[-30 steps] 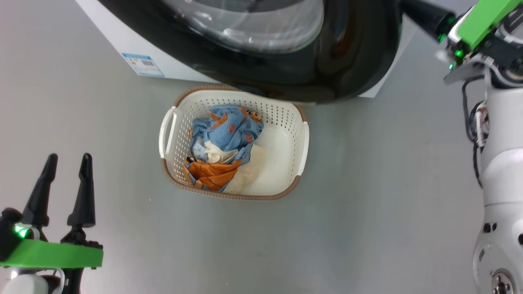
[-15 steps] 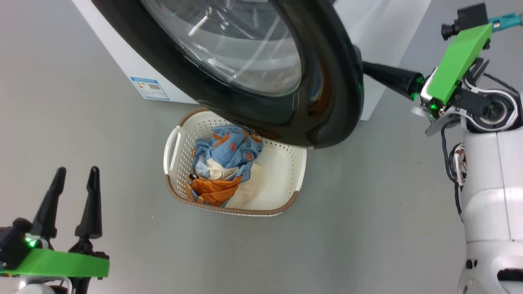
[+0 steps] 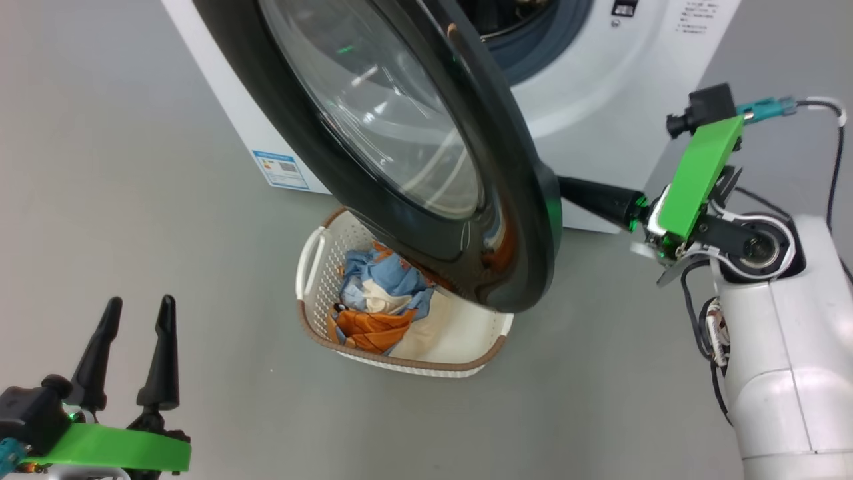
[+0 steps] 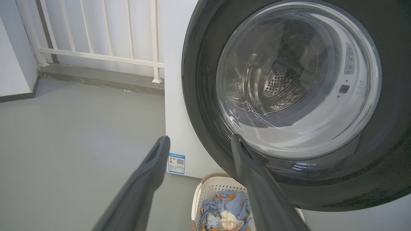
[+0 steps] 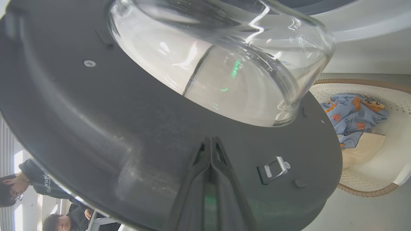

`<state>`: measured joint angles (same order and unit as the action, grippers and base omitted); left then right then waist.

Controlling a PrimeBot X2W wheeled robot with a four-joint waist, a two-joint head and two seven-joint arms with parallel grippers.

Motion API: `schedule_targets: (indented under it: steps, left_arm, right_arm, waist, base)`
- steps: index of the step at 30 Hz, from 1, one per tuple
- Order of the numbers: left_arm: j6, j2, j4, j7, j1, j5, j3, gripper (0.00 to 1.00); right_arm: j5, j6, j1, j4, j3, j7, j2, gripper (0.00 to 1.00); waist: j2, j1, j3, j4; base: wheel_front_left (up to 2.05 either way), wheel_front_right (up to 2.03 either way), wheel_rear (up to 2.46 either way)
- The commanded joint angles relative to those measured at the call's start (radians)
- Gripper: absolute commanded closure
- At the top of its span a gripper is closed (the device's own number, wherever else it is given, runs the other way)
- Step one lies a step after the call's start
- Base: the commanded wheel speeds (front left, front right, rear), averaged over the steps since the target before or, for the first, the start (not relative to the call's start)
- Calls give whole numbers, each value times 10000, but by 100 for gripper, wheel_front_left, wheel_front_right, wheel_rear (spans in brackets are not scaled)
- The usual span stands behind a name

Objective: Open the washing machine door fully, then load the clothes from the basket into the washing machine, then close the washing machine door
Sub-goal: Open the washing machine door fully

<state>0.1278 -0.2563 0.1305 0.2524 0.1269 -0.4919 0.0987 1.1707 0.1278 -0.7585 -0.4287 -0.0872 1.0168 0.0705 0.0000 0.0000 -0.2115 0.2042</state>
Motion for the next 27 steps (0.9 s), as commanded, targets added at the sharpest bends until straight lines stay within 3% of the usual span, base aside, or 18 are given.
schedule_targets:
  steps: [1,27]
  left_arm:
    - [29,-264,-135,94,85,104,-420,0]
    - [29,-49,244,94,-232,487,-383,0]
  right_arm:
    - [186,29,106,319,353,-7,-200,100]
    - [1505,29,1671,748,1572,-170,-202,100]
  waist:
    - [0,0,232,240]
    - [0,0,1255,1649]
  base:
    - [0,0,0]
    - [0,0,0]
